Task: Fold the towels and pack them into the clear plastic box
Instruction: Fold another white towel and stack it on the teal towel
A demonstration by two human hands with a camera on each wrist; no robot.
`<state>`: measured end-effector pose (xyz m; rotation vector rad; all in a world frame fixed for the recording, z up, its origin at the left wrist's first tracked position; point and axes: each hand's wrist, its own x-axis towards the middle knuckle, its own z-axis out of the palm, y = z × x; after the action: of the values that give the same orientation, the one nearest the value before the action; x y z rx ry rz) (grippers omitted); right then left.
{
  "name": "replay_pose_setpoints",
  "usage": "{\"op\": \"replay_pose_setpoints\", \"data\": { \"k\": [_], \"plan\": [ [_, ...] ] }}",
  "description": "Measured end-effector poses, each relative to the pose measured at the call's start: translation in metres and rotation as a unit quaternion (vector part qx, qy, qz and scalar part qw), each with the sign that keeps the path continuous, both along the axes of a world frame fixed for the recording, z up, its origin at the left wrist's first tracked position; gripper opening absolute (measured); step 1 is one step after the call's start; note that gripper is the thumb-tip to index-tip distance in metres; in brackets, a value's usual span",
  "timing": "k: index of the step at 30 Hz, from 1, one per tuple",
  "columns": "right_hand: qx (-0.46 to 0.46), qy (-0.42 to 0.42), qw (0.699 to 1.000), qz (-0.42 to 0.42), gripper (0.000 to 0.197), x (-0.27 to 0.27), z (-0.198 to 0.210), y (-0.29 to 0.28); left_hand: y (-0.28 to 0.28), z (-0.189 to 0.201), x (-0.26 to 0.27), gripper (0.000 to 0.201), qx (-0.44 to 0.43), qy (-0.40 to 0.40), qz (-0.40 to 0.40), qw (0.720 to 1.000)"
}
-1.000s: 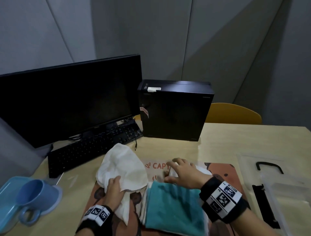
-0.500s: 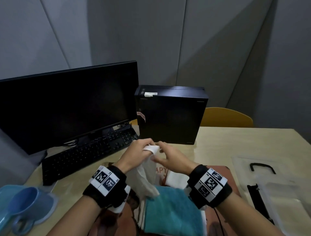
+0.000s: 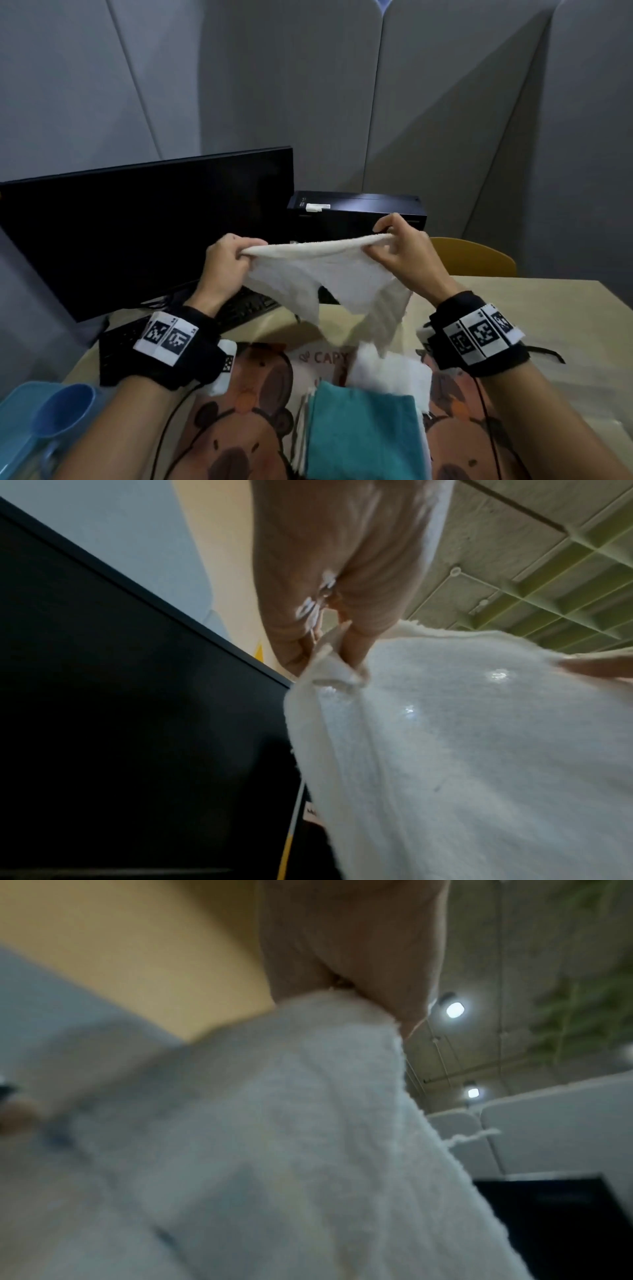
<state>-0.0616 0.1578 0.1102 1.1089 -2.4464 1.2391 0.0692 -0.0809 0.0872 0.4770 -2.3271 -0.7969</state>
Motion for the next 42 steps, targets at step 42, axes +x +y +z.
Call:
{"op": "replay_pose_setpoints", "data": {
  "k": [42],
  "plan": [
    [0.081, 0.239, 0.965, -0.075, 0.012, 0.018, 0.006, 0.004, 0.076, -0.034, -0.026, 0.032, 0.032, -0.002, -0.173, 0.984]
  ]
}}
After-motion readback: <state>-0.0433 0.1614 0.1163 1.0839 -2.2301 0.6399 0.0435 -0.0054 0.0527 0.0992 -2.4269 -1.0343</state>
